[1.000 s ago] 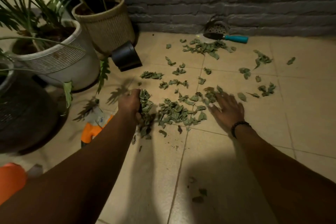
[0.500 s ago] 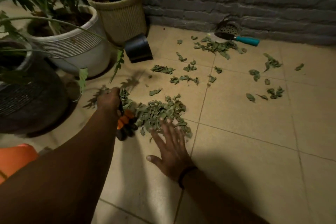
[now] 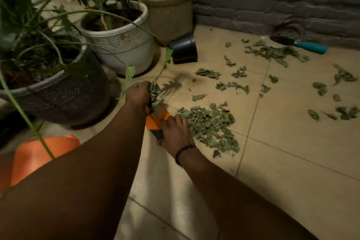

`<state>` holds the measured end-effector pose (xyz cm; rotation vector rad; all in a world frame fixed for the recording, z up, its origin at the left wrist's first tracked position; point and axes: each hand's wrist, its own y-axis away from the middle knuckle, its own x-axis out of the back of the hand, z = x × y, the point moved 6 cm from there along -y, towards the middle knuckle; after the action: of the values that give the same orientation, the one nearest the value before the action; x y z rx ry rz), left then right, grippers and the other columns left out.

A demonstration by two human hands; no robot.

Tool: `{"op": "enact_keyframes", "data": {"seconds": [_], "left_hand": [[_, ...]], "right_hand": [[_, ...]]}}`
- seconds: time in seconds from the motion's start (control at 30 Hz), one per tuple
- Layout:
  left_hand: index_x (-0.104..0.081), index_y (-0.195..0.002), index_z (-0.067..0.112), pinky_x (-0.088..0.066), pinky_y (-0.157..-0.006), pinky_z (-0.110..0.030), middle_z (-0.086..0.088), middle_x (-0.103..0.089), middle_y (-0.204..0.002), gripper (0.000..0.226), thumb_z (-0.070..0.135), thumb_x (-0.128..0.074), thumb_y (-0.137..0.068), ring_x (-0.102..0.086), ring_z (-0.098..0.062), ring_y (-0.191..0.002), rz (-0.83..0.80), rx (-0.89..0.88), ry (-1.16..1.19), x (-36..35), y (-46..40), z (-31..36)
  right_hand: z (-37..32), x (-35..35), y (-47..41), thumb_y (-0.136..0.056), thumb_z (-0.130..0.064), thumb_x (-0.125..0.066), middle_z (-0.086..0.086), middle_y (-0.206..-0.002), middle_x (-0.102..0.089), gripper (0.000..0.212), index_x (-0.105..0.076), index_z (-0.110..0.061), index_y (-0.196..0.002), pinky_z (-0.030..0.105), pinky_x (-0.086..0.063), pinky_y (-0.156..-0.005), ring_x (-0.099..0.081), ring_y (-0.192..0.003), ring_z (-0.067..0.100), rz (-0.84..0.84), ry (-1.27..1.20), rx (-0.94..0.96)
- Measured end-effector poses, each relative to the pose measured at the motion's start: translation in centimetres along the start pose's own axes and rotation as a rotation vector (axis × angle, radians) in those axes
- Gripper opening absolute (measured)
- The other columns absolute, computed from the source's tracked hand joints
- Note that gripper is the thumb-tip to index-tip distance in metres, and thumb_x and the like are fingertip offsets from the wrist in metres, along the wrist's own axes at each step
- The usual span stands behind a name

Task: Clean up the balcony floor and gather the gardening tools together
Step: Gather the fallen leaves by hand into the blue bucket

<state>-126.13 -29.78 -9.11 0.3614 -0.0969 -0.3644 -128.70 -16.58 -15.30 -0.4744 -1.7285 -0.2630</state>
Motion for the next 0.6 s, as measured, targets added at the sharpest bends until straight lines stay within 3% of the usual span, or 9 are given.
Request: {"op": "enact_keyframes", "data": {"seconds": [0.07,0.13,0.17,0.23,0.3,0.4,0.5,0.6], "left_hand": [[-0.06,-0.087,0.006,-0.05,-0.039,-0.022,-0.01,-0.061,-0.069,0.011,0.013,-0.056,-0.096,-0.062,-0.017,-0.044,0.012,0.0,0.025,0.0,0.4,0.7],[-0.065,-0.095,0.006,-0.057,-0.05,-0.029,-0.014,-0.066,-0.078,0.011,0.015,-0.059,-0.093,-0.07,-0.025,-0.06,-0.007,-0.016,0.063,0.0,0.5,0.8],[-0.065,-0.094,0.007,-0.058,-0.053,-0.03,-0.015,-0.067,-0.079,0.012,0.017,-0.06,-0.092,-0.07,-0.028,-0.065,-0.011,-0.022,0.062,0.0,0.3,0.8],[-0.064,-0.095,0.008,-0.05,-0.043,-0.023,-0.012,-0.063,-0.073,0.013,0.02,-0.058,-0.095,-0.065,-0.024,-0.054,-0.037,-0.019,0.043,-0.2,0.1,0.5],[-0.06,-0.101,0.008,-0.042,-0.037,-0.017,-0.011,-0.059,-0.071,0.014,0.021,-0.056,-0.097,-0.059,-0.018,-0.04,-0.033,-0.02,0.026,-0.5,-0.1,0.5],[-0.061,-0.102,0.007,-0.039,-0.038,-0.017,-0.013,-0.055,-0.072,0.02,0.025,-0.056,-0.096,-0.054,-0.018,-0.04,-0.034,0.025,-0.036,-0.6,-0.5,-0.6],[-0.062,-0.116,-0.001,-0.043,-0.042,-0.021,-0.009,-0.054,-0.07,0.04,0.029,-0.062,-0.089,-0.054,-0.018,-0.047,-0.073,0.09,-0.051,-0.4,-0.8,-3.2],[-0.055,-0.086,0.02,-0.046,-0.058,-0.023,0.0,-0.054,-0.082,0.017,0.032,-0.057,-0.097,-0.053,-0.013,-0.065,-0.077,0.091,-0.181,-0.6,-1.1,-4.9]], "right_hand": [[-0.9,0.7,-1.2,-0.093,-0.02,-0.05,0.01,-0.114,-0.063,0.026,-0.06,-0.014,-0.117,0.041,-0.04,-0.094,-0.051,-0.11,0.03,0.076,-0.111,-0.107],[-1.9,2.3,-1.7,-0.097,-0.018,-0.046,0.011,-0.115,-0.063,0.025,-0.063,-0.011,-0.114,0.041,-0.043,-0.094,-0.051,-0.114,0.03,0.125,-0.426,-0.232],[-2.7,2.9,-1.8,-0.099,-0.02,-0.046,0.013,-0.116,-0.063,0.026,-0.064,-0.009,-0.113,0.039,-0.043,-0.094,-0.051,-0.115,0.03,0.102,-0.587,-0.267],[-5.7,2.6,-1.1,-0.1,-0.026,-0.047,0.014,-0.123,-0.06,0.029,-0.061,-0.008,-0.118,0.037,-0.041,-0.096,-0.05,-0.117,0.031,-0.119,-0.731,-0.159],[-7.6,1.3,0.4,-0.095,-0.04,-0.053,0.009,-0.138,-0.049,0.042,-0.052,-0.017,-0.13,0.044,-0.036,-0.104,-0.041,-0.127,0.031,-0.264,-0.454,0.064],[-3.7,-0.7,0.7,-0.091,-0.055,-0.052,0.004,-0.154,-0.033,0.06,-0.04,-0.029,-0.144,0.054,-0.019,-0.114,-0.02,-0.143,0.032,-0.164,-0.194,0.127],[3.3,-0.7,1.3,-0.095,-0.056,-0.043,0.008,-0.157,-0.029,0.059,-0.037,-0.028,-0.147,0.057,-0.001,-0.115,-0.004,-0.149,0.035,-0.095,0.19,0.174],[10.4,0.6,1.9,-0.098,-0.057,-0.032,0.009,-0.16,-0.023,0.056,-0.033,-0.031,-0.148,0.059,0.008,-0.114,0.005,-0.15,0.033,-0.09,0.306,0.029]]}}
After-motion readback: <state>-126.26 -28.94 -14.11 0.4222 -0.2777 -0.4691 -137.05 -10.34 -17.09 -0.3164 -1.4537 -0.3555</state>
